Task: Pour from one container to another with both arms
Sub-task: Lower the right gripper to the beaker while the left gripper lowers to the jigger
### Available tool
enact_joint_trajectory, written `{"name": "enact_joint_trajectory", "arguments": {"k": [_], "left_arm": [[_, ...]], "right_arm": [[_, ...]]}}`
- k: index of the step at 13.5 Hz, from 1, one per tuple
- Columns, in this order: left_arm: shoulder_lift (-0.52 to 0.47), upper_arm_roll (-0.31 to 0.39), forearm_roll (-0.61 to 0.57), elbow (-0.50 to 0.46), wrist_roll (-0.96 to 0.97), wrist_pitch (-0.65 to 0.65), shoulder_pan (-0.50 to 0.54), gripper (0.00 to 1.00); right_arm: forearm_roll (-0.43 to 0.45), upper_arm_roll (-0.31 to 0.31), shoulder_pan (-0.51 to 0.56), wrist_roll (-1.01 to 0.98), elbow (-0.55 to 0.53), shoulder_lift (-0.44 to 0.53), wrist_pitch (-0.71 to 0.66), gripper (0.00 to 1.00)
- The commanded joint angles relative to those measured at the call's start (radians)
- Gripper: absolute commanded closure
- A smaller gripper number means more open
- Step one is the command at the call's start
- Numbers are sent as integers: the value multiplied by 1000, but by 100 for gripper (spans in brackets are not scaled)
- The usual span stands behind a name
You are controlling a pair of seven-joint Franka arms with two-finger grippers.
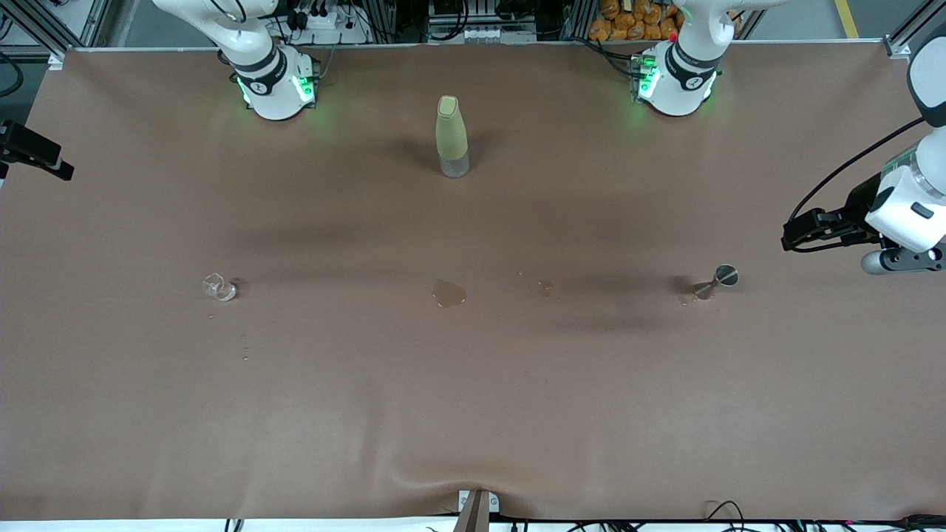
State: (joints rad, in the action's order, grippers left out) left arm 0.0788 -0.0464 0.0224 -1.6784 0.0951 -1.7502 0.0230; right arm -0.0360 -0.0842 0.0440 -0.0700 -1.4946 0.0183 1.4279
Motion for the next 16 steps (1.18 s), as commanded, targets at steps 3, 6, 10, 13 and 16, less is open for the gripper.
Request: {"name": "enact_joint_trajectory", "arguments": {"k": [3, 6, 10, 13, 16], "left_arm": [[4, 0, -2, 17, -9, 18, 0, 0], [4, 0, -2, 22, -24, 18, 3, 0], [4, 8, 25, 20, -286, 20, 21, 0], [18, 8, 111, 19, -533, 47, 69, 0], [67, 8, 264, 20, -604, 67, 120, 0]], "right_arm": [[-15, -2, 5, -34, 11, -37, -7, 0], [-15, -2, 2, -84, 7, -64, 8, 0], [-25, -2, 8, -321, -18, -89, 46, 0], [-25, -2, 13, -456, -24, -118, 78, 0], [-108, -3, 92, -692, -97, -123, 160, 0]]}}
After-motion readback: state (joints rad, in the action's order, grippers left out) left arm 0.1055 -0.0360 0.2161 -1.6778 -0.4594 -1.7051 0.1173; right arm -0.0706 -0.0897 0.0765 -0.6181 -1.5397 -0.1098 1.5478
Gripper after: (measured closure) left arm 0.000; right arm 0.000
